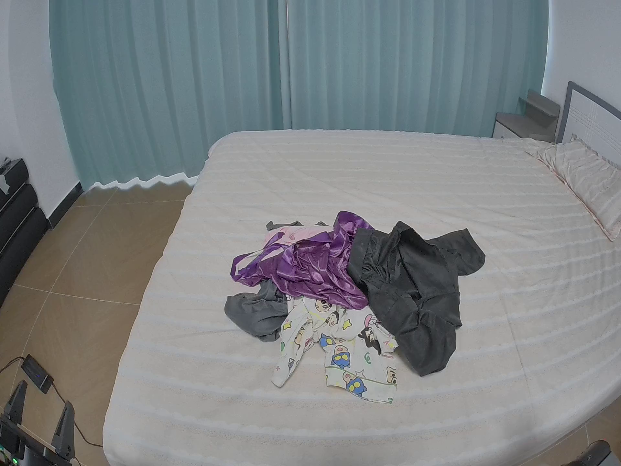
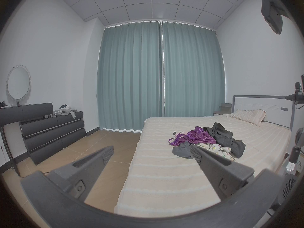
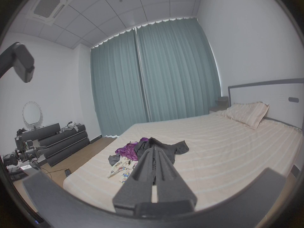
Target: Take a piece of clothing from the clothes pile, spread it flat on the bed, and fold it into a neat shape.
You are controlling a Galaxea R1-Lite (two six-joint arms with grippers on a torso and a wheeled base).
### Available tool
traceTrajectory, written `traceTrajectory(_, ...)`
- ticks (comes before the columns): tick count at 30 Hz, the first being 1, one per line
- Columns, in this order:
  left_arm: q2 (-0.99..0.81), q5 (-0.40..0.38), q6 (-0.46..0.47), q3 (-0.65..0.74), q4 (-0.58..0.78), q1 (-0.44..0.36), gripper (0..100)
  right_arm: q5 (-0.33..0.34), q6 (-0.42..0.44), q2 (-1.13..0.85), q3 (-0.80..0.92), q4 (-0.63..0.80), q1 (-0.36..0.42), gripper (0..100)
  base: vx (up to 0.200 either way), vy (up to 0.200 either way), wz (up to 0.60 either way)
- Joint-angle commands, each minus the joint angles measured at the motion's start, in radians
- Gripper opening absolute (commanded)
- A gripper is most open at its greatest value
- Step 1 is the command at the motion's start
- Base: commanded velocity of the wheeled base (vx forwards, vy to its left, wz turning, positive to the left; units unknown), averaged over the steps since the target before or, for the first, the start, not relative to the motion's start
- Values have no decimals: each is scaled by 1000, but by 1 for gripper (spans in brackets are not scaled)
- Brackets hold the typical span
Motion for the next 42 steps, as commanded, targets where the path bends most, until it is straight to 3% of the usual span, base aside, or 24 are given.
traceTrajectory(1, -16, 1, 0, 18, 0, 0, 100, 179, 435, 791, -36, -215, 165, 0, 0, 0, 0)
traceTrajectory(4, -16, 1, 0, 18, 0, 0, 100, 158, 484, 1061, -33, -443, 230, 0, 0, 0, 0)
traceTrajectory(17, -16, 1, 0, 18, 0, 0, 100, 78, 579, 1440, -46, -804, 303, 0, 0, 0, 0)
traceTrajectory(21, -16, 1, 0, 18, 0, 0, 100, 77, 582, 1501, -56, -842, 317, 0, 0, 0, 0)
traceTrajectory(27, -16, 1, 0, 18, 0, 0, 100, 14, 593, 1613, -110, -853, 326, 0, 0, 0, 0)
traceTrajectory(31, -16, 1, 0, 18, 0, 0, 100, 1, 639, 1636, -125, -868, 351, 0, 0, 0, 0)
traceTrajectory(37, -16, 1, 0, 18, 0, 0, 100, -78, 639, 1705, -158, -884, 386, 0, 0, 0, 0)
traceTrajectory(38, -16, 1, 0, 18, 0, 0, 100, -78, 639, 1705, -158, -884, 386, 100, 0, 0, 0)
traceTrajectory(42, -16, 1, 0, 18, 0, 0, 100, -89, 634, 1713, -147, -884, 421, 100, 0, 0, 0)
